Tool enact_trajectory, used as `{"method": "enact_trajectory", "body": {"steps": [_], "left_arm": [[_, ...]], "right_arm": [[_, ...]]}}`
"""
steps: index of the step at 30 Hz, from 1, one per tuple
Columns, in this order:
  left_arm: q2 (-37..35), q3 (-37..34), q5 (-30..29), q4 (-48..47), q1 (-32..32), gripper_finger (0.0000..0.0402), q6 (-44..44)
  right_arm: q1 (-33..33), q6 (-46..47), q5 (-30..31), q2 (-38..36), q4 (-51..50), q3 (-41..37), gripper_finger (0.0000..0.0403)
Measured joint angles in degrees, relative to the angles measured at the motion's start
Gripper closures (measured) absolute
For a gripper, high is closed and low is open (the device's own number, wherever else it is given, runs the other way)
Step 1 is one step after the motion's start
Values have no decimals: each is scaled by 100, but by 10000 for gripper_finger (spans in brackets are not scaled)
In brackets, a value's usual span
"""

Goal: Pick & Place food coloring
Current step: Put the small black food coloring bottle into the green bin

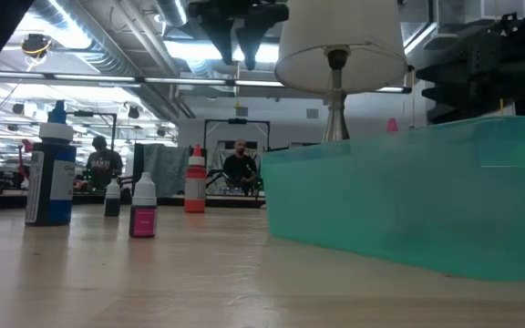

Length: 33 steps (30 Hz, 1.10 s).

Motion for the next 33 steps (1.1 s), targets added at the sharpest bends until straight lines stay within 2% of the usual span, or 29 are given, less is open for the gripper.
{"method": "enact_trajectory", "body": {"steps": [7,13,18,26,33], "left_arm": [[-115,-46,103,13,529,147,786],[-306,-1013,179,34,906,146,922],[-1135,-1955,221,794,1220,148,919],[-2523,-3282,572,2275,1833,148,1405],[-3372,-4059,1408,2639,2231,146,1551]], "right_arm": [[-2,0,0,0,0,0,6],[0,0,2,0,0,-1,6],[0,0,1,-2,-10,-1,6],[0,0,0,-2,-16,0,6],[-1,0,2,-2,-17,0,6]]}}
